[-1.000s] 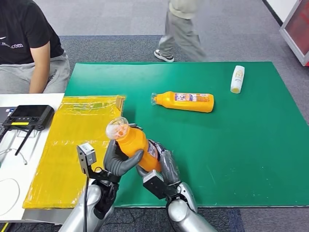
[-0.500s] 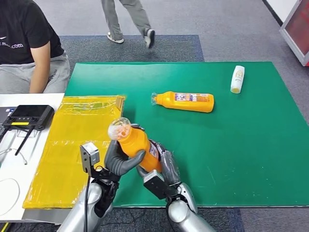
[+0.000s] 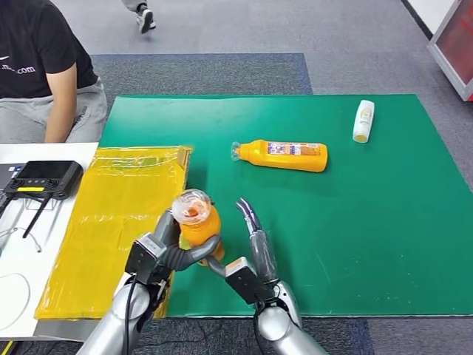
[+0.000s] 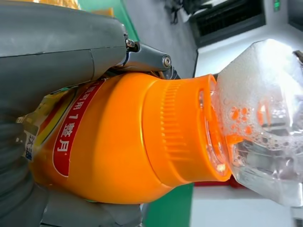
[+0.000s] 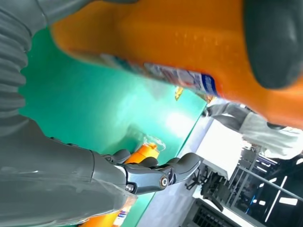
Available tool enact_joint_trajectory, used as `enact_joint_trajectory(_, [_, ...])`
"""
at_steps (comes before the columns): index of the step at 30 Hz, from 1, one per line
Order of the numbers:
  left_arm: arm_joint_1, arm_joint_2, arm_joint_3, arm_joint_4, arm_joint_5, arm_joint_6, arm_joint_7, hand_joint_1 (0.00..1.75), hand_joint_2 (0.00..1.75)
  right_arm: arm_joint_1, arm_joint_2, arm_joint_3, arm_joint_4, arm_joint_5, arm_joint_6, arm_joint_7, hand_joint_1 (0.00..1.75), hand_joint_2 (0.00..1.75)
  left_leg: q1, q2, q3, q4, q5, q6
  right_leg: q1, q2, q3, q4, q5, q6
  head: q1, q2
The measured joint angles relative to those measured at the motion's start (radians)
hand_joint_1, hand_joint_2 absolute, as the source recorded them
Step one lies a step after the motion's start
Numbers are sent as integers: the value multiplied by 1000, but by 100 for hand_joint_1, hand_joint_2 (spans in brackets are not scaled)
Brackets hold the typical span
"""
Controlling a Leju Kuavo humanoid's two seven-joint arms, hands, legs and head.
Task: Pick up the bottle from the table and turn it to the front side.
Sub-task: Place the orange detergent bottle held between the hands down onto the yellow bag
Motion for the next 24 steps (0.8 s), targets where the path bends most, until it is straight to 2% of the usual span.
enact_joint_trajectory(9, [4,67,29,-60,-119,6,1,175,175,7,7,-6,0,-13,6,-5,0,0,0,0,0,0,0,0,0,0,0,0,0,0,0,0])
enact_joint_trajectory(13, [-10,104,34,-64,-213,6,21,175,175,7,12,-8,1,-19,8,-8,0,175,0,0,0,0,0,0,0,0,0,0,0,0,0,0])
enact_joint_trajectory(17, [-29,164,31,-59,-350,-8,47,175,175,7,16,-13,4,-26,10,-12,0,175,0,0,0,0,1,-1,0,0,-1,0,0,0,0,0])
enact_joint_trajectory(24, [-79,240,19,-21,-437,-45,71,175,175,6,17,-30,20,-30,9,-18,0,175,0,0,0,0,1,-1,0,0,0,0,0,0,0,0])
